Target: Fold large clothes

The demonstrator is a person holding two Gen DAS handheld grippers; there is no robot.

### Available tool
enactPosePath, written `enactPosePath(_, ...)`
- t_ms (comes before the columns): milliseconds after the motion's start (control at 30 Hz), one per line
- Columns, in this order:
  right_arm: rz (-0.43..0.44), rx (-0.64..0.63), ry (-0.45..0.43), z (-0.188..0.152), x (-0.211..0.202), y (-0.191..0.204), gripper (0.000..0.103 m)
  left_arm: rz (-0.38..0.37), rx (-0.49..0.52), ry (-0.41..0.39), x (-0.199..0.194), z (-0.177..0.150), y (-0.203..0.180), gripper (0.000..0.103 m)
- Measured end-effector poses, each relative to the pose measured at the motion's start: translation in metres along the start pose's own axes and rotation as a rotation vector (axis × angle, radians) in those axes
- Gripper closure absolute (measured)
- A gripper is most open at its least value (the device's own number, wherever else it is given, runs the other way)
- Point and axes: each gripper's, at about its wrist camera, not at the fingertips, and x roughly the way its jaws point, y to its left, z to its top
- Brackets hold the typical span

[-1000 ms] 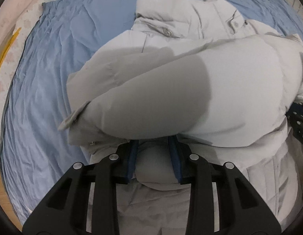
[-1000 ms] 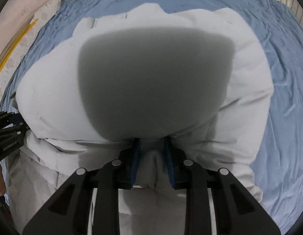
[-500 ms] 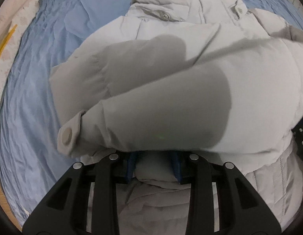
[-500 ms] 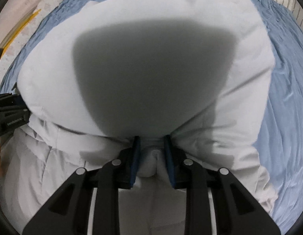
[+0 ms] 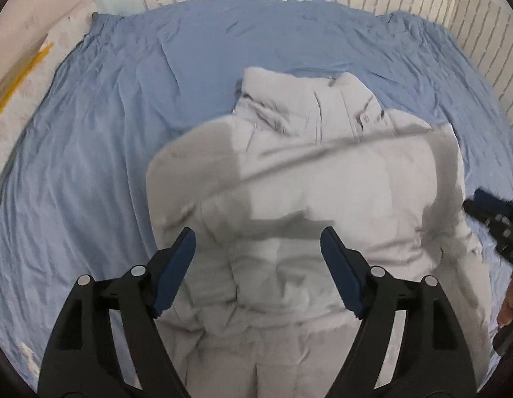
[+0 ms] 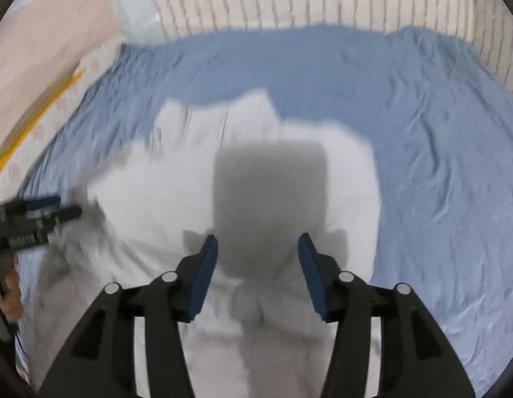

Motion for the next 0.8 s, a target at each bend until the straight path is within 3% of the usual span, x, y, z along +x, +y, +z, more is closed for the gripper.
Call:
enactPosePath(67,0.014,0.038,0.008,0.023,0.012,0.002,0.052,0.027,0.025,0.046,0.022,0.020,-0.009,0.042)
enactPosePath(100,0.004,0.034,0.024,0.030,0.023,0.006,0.054,0.030,0.027,0.089,0.037,0.025,-0.010,0.061)
enactPosePath(133,-0.009,0.027,0.038,0.032,0.030,0.004,0.064,0.022,0.016,0.137,0.055,0.026,-0.009,0.071)
enactPosePath(200,-0.062,0.012,0.110,0.026,0.056,0.002,0.080,0.029,0.009,0.168,0.067,0.017,-0.015,0.074)
enactPosePath(267,-0.078,0.023,0.166,0.018,0.081,0.000,0.083,0.015,-0.002,0.200,0.083,0.009,-0.014,0.075)
enactPosePath(400,-0.052,0.053,0.179,-0.001,0.094,-0.009,0.084,-0.037,-0.002,0.237,0.099,0.005,-0.007,0.075)
enactPosePath(667,-0.071,0.062,0.240,0.008,0.121,-0.009,0.084,0.039,0.062,0.274,0.125,0.012,-0.029,0.076)
enactPosePath(800,-0.082,0.053,0.265,0.008,0.133,-0.009,0.084,0.026,0.054,0.291,0.137,0.023,-0.033,0.076)
